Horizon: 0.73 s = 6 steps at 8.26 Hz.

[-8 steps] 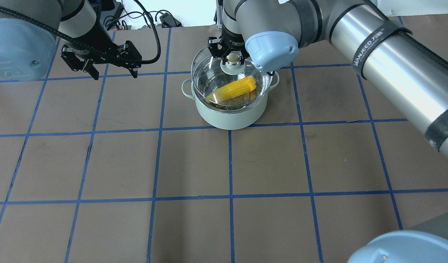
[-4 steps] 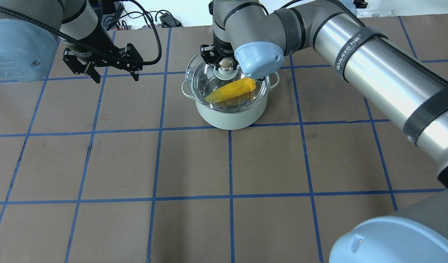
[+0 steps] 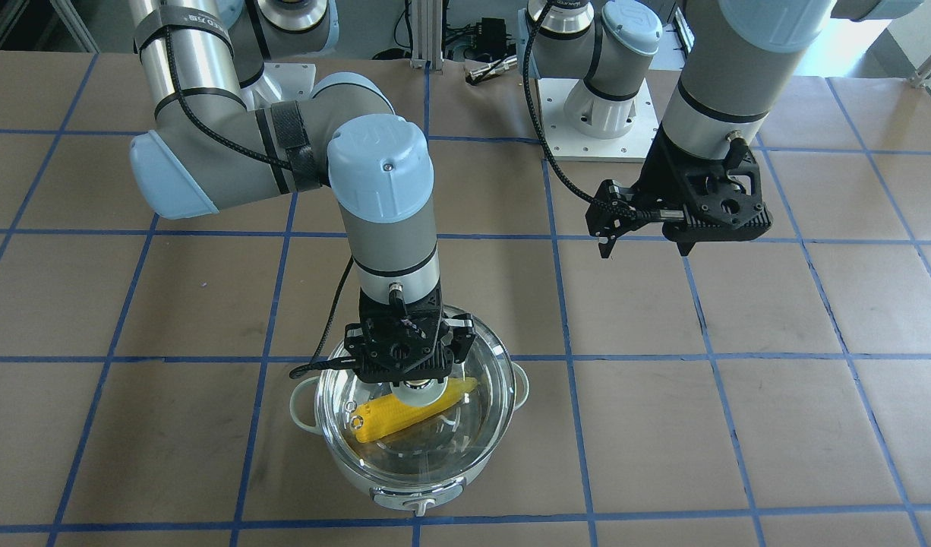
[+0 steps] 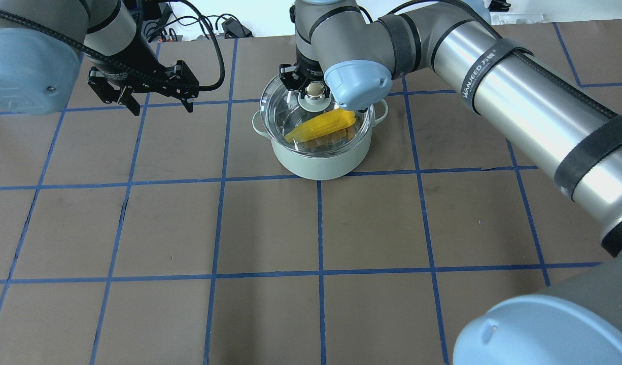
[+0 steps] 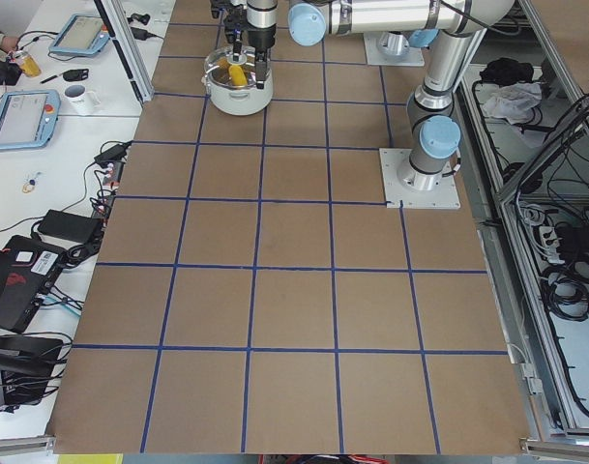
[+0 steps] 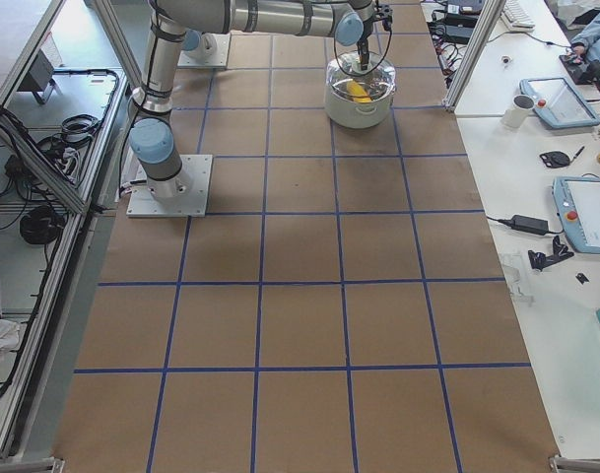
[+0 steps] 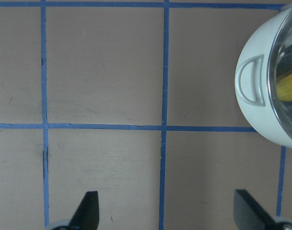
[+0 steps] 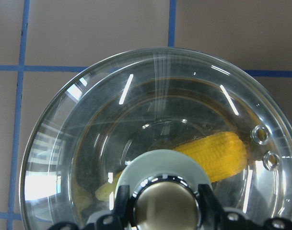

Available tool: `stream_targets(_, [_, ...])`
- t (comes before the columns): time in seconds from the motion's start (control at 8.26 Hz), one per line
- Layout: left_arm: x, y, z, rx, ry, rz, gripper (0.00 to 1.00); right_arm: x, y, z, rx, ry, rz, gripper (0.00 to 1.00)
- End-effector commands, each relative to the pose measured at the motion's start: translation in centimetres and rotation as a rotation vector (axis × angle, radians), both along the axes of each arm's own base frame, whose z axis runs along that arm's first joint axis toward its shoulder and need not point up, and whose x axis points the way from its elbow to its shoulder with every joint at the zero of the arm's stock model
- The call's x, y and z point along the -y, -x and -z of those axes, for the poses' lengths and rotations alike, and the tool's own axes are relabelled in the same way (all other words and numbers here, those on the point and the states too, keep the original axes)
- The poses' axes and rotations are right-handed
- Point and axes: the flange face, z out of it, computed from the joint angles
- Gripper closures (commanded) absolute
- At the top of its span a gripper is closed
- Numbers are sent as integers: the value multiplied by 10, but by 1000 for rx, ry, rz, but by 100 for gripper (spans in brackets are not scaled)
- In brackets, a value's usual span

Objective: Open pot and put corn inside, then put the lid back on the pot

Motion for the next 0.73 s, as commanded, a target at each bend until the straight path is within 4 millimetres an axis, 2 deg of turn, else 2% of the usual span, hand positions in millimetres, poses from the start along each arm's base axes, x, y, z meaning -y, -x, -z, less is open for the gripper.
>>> stream_targets(0.0, [0, 0, 0, 0, 1, 0, 0, 1, 0, 2, -5, -1, -6, 77])
stream_targets(0.61, [1, 0, 1, 0, -1, 0, 0, 1, 2, 6, -23, -3, -21, 77])
